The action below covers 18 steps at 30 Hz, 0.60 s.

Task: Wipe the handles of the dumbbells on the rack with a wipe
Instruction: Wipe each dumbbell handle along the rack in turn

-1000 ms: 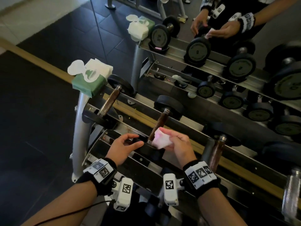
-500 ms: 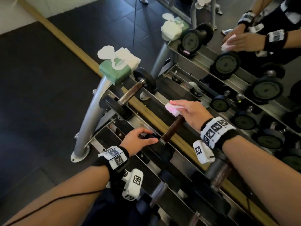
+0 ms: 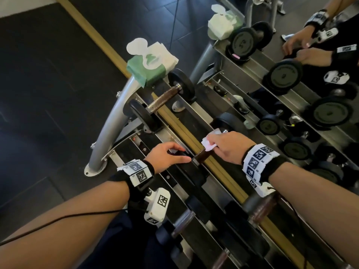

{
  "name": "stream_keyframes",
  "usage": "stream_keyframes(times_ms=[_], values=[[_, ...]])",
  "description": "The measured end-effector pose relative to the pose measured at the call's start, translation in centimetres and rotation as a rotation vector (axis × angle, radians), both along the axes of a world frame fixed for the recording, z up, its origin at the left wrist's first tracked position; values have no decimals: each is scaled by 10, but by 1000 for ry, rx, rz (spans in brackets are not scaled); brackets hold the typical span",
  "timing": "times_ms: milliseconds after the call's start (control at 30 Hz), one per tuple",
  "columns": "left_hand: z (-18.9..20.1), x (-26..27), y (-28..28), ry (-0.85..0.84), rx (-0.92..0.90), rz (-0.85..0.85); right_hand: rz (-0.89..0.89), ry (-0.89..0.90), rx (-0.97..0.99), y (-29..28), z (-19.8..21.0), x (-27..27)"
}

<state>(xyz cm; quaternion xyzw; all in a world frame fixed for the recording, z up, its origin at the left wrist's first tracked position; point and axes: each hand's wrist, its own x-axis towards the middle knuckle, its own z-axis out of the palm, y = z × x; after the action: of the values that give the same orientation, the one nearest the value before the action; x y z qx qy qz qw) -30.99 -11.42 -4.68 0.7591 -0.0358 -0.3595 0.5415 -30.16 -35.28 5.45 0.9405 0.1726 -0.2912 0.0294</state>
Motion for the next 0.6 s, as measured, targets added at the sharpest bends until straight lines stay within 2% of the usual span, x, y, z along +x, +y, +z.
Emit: stream_keyframes(times_ms=[133, 300, 400, 433, 500, 600], values=[[4, -1, -2, 9, -7, 12, 40, 12, -36, 5, -8, 4], [8, 0, -2, 21, -15, 5, -3, 53, -2, 5, -17, 13], [9, -1, -2, 24, -14, -6, 150, 64, -58, 6, -21, 18], [9, -1, -1, 24, -12, -10, 151, 70, -57, 6, -22, 18], [8, -1, -1, 29, -12, -11, 19, 110, 40, 9, -24, 13], [7, 1, -2, 13, 4, -16, -226, 212, 314, 15, -25, 1]])
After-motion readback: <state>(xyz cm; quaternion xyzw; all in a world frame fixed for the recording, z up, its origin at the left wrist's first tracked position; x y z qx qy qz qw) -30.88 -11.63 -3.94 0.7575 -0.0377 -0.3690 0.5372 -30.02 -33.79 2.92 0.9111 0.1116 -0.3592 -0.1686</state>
